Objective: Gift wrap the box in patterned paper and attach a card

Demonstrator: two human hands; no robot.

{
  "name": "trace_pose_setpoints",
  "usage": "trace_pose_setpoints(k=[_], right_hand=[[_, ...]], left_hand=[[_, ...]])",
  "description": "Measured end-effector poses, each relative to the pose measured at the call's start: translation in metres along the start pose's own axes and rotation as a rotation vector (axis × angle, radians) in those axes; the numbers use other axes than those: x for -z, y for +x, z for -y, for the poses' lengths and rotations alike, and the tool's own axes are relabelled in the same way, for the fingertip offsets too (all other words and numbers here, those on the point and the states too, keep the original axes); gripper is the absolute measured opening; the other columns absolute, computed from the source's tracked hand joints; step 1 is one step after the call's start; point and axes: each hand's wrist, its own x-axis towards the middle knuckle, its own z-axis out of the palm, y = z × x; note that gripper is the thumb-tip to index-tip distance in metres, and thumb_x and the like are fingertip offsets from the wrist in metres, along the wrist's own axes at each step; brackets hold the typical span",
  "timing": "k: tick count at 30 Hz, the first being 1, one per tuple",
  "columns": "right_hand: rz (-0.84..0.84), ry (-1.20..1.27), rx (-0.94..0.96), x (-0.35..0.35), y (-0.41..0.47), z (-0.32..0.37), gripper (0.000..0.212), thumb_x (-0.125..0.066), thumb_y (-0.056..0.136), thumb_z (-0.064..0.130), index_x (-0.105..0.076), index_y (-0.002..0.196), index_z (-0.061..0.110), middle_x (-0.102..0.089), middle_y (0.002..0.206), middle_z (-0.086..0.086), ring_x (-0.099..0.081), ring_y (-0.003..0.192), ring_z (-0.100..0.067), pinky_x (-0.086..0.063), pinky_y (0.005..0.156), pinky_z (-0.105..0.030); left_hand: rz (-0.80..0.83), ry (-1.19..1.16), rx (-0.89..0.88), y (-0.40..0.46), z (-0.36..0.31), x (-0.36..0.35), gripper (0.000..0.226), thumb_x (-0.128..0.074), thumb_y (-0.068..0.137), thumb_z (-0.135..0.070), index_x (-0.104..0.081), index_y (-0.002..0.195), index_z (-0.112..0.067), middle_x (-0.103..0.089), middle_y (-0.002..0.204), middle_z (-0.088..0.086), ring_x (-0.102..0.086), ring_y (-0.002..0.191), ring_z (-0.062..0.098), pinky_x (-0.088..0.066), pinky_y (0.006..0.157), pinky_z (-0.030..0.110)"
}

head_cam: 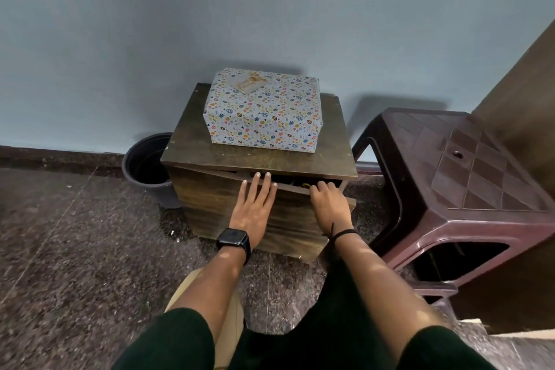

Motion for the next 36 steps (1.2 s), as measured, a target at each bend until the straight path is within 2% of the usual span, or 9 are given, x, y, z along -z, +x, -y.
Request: trace_pose_setpoints(k=[4, 6, 10, 16, 20, 23, 27, 31, 36], right_hand=[[-0.106, -0.078, 0.030, -0.005, 0.013, -0.011, 0.021, -0.064, 0.073, -0.005, -0.061, 0.092, 0.005, -0.059, 0.093, -0.015, -0.057, 0.086, -0.034, -0.049, 0.075, -0.043], [-0.129, -0.087, 0.017, -0.002, 0.022, -0.016, 0.031, -0.067, 0.069, -0.005, -0.059, 0.097, 0.007, -0.058, 0.095, -0.013, -0.057, 0.086, -0.033, -0.049, 0.075, -0.042], [-0.122, -0.040, -0.017, 0.002, 0.039, -0.024, 0.043, -0.054, 0.082, -0.004, -0.042, 0.121, 0.010, -0.050, 0.117, -0.011, -0.050, 0.106, -0.031, -0.043, 0.091, -0.039], [-0.124, -0.033, -0.030, -0.002, 0.045, -0.023, 0.047, -0.055, 0.082, -0.004, -0.040, 0.125, 0.009, -0.049, 0.121, -0.011, -0.048, 0.108, -0.030, -0.042, 0.093, -0.038], [-0.093, 0.073, -0.119, 0.000, 0.049, -0.020, 0.045, -0.054, 0.084, 0.005, -0.039, 0.126, 0.011, -0.047, 0.121, -0.012, -0.046, 0.109, -0.030, -0.041, 0.094, -0.038], [-0.024, 0.287, -0.188, 0.017, 0.056, -0.016, 0.040, -0.058, 0.082, 0.017, -0.044, 0.119, 0.009, -0.049, 0.119, -0.013, -0.047, 0.108, -0.032, -0.042, 0.090, -0.039], [-0.248, 0.597, -0.325, 0.059, 0.061, -0.010, 0.036, -0.057, 0.084, 0.019, -0.045, 0.115, 0.006, -0.049, 0.116, -0.011, -0.050, 0.101, -0.027, -0.041, 0.081, -0.034], [-0.318, 0.648, -0.259, 0.093, 0.075, -0.002, 0.047, -0.052, 0.091, 0.024, -0.040, 0.134, 0.011, -0.040, 0.132, -0.010, -0.045, 0.117, -0.027, -0.040, 0.095, -0.034], [-0.082, 0.526, -0.197, 0.086, 0.105, 0.003, 0.047, -0.039, 0.098, 0.031, -0.034, 0.143, 0.020, -0.027, 0.149, -0.012, -0.028, 0.136, -0.032, -0.030, 0.110, -0.041]], left_hand=[[-0.014, 0.064, -0.013, 0.015, 0.009, -0.003, 0.086, -0.033, 0.083, 0.006, 0.014, 0.150, -0.019, 0.024, 0.154, 0.016, 0.021, 0.141, 0.039, 0.013, 0.113, 0.057], [0.018, 0.083, -0.012, 0.019, 0.013, -0.003, 0.091, -0.036, 0.081, 0.007, 0.016, 0.149, -0.024, 0.024, 0.154, 0.016, 0.020, 0.142, 0.038, 0.013, 0.112, 0.058], [0.010, 0.114, -0.018, 0.022, 0.018, -0.006, 0.089, -0.034, 0.082, 0.008, 0.019, 0.148, -0.019, 0.018, 0.157, 0.013, 0.015, 0.144, 0.036, 0.014, 0.110, 0.058], [0.023, 0.172, -0.010, 0.023, 0.011, -0.007, 0.076, -0.018, 0.083, 0.007, 0.023, 0.145, -0.007, 0.018, 0.156, 0.017, 0.008, 0.144, 0.040, 0.006, 0.113, 0.060], [0.062, 0.096, -0.002, 0.023, 0.008, 0.002, 0.080, -0.037, 0.089, -0.002, 0.016, 0.148, -0.009, 0.016, 0.156, 0.017, 0.008, 0.144, 0.040, 0.004, 0.114, 0.059], [0.114, -0.059, -0.007, 0.027, 0.017, 0.021, 0.078, -0.046, 0.090, -0.010, 0.001, 0.151, -0.016, 0.002, 0.159, 0.011, 0.000, 0.145, 0.033, 0.004, 0.116, 0.055], [-0.064, -0.183, 0.155, 0.046, 0.033, 0.061, 0.070, -0.044, 0.091, -0.014, -0.007, 0.151, -0.019, -0.002, 0.159, 0.010, -0.003, 0.145, 0.029, 0.000, 0.119, 0.048], [-0.211, -0.228, 0.371, 0.070, 0.058, 0.099, 0.072, -0.037, 0.094, -0.015, 0.006, 0.151, -0.018, 0.016, 0.157, 0.013, 0.013, 0.145, 0.031, 0.009, 0.115, 0.048], [0.081, -0.247, 0.401, 0.091, 0.087, 0.100, 0.076, -0.040, 0.096, -0.026, 0.012, 0.150, -0.015, 0.017, 0.158, 0.010, 0.014, 0.145, 0.033, 0.003, 0.117, 0.051]])
